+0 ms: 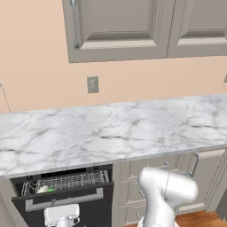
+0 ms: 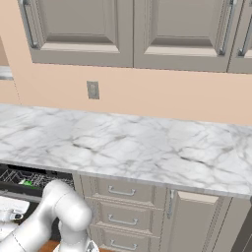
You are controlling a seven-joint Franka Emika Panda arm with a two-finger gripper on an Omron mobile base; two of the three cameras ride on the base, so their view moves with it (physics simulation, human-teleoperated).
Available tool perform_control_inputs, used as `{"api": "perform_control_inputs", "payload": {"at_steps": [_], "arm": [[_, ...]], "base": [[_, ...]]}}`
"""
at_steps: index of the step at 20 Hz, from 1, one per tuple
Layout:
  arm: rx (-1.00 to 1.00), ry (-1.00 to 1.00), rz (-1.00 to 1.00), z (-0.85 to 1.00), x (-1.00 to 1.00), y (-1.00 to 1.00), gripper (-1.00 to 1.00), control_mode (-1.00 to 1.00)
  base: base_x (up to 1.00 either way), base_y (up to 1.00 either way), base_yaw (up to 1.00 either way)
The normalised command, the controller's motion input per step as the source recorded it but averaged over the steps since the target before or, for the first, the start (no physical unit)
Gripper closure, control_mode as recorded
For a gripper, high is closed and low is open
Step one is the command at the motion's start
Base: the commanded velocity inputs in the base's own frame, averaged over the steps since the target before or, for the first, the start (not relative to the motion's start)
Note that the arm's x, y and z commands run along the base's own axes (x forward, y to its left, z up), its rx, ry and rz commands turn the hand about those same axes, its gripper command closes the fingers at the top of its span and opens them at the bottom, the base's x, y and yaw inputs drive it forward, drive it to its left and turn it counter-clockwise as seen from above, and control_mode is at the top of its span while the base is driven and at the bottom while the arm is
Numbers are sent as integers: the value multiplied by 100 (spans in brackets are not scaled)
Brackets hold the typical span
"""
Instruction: Pick up the cup and bowl from the counter, place them in the dishwasher, and close the dishwasher door.
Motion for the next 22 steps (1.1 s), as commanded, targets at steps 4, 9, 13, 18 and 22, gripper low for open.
{"api": "perform_control_inputs", "payload": {"at_steps": [4,9,13,18,22], "arm": [[-48,-21,-26,-50,92,-47,-100,-100],[-46,-22,-27,-48,81,-37,-100,-100],[-46,-23,-27,-47,67,-29,-100,-100],[-48,-22,-27,-54,63,-21,-100,-100],[-49,-21,-29,-55,69,-24,-100,-100]], "base": [[0,0,0],[0,0,0],[0,0,0],[0,0,0],[0,0,0]]}}
